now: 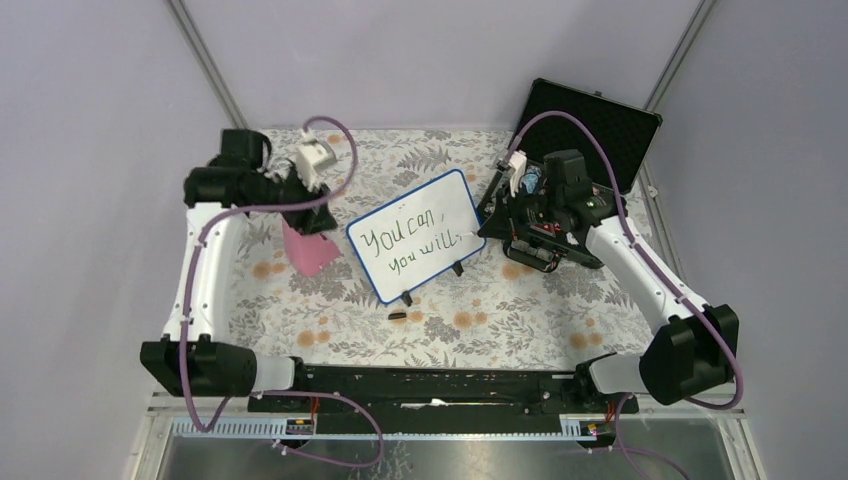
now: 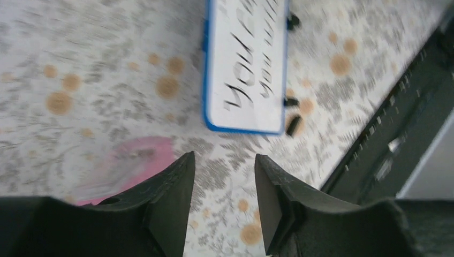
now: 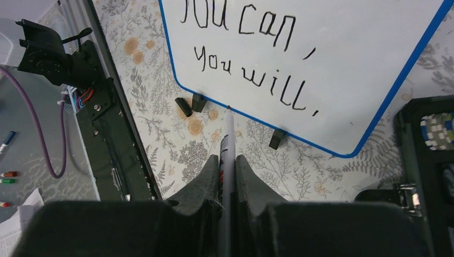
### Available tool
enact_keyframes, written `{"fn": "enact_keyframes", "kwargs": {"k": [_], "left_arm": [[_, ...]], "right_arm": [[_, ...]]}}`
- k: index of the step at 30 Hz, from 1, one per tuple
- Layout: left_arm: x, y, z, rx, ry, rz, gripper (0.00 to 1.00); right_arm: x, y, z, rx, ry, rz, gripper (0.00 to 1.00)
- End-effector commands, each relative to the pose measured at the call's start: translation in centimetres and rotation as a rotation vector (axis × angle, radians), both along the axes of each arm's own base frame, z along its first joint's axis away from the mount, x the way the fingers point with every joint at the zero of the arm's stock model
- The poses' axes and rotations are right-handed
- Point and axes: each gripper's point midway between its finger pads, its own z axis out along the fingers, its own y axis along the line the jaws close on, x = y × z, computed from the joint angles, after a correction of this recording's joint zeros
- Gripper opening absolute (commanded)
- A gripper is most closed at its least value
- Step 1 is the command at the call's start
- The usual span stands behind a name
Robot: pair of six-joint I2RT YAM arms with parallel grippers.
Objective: Write a sentence on the whiteboard
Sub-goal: Pick up the pen cap from the center of the board.
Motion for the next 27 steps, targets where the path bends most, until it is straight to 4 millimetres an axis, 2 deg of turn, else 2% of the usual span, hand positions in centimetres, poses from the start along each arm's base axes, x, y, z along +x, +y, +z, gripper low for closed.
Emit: {"fn": "enact_keyframes", "kwargs": {"k": [1, 7, 11, 14, 19, 27], "left_arm": [[-6.1, -1.6, -4.3, 0.154, 0.073, -0.217, 0.48], [-10.5, -5.5, -8.5, 0.217, 0.091, -0.364, 0.46], [-11.9, -8.1, -12.1, 0.242, 0.151, -0.419, 0.45], [-12.9, -9.7, -14.6, 0.295, 0.175, -0.459, 0.44], [-12.8, -10.5, -18.4, 0.462, 0.090, -0.467, 0.42], [-12.7, -11.7, -20.6, 0.547, -0.072, -0.521, 0.41]], "right_arm": [[-1.8, -0.1, -0.4, 0.036, 0.078, -0.004, 0.00], [-2.8, -0.7, -1.6, 0.054, 0.106, -0.006, 0.00], [-2.4, -1.4, -2.4, 0.073, 0.153, -0.031, 0.00], [-1.8, -2.0, -2.2, 0.111, 0.176, -0.056, 0.00], [-1.3, -2.8, -1.9, 0.129, 0.163, -0.088, 0.00], [-0.4, -4.2, -2.0, 0.161, 0.177, -0.139, 0.00]]}}
